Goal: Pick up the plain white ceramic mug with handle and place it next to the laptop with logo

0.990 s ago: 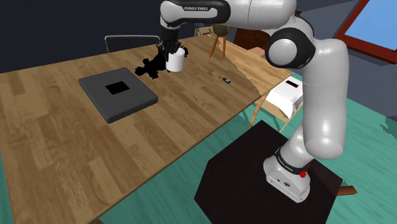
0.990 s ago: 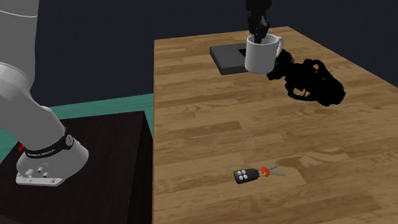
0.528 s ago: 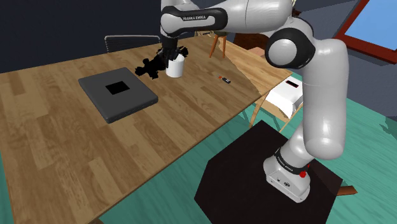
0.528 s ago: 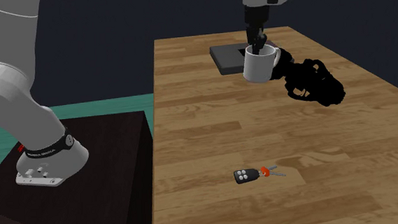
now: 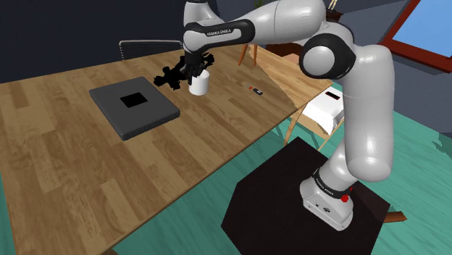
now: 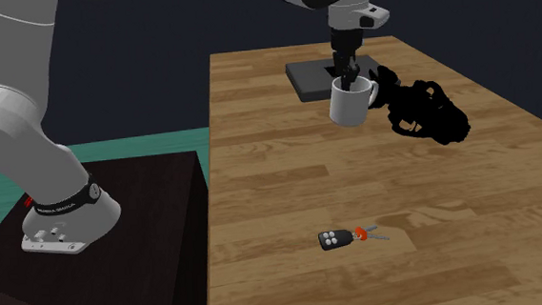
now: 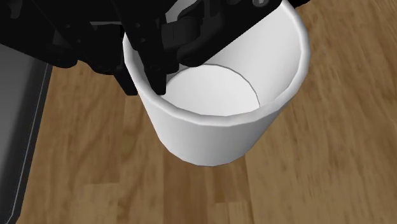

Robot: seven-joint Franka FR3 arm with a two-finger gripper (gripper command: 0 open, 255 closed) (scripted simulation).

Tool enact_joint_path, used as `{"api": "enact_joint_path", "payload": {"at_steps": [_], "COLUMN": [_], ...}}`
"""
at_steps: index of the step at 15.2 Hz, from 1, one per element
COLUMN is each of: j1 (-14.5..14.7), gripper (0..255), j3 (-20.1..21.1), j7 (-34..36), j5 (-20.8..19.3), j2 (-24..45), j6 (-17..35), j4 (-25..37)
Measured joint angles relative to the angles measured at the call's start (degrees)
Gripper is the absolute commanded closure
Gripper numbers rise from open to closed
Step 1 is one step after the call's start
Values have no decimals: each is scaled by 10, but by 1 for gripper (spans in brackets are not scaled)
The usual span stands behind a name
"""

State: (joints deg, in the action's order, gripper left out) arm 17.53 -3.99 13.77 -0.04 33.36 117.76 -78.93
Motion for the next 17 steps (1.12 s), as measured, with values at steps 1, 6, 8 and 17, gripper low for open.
{"api": "enact_joint_path", "payload": {"at_steps": [1, 6, 8, 17], "j1": [0, 0, 0, 0], "gripper": [255, 255, 255, 0], "j3": [0, 0, 0, 0], "j7": [0, 1, 1, 1], "j5": [0, 0, 0, 0], "j2": [2, 11, 11, 11], "j6": [7, 30, 31, 32], "j4": [-4, -19, -20, -20]}}
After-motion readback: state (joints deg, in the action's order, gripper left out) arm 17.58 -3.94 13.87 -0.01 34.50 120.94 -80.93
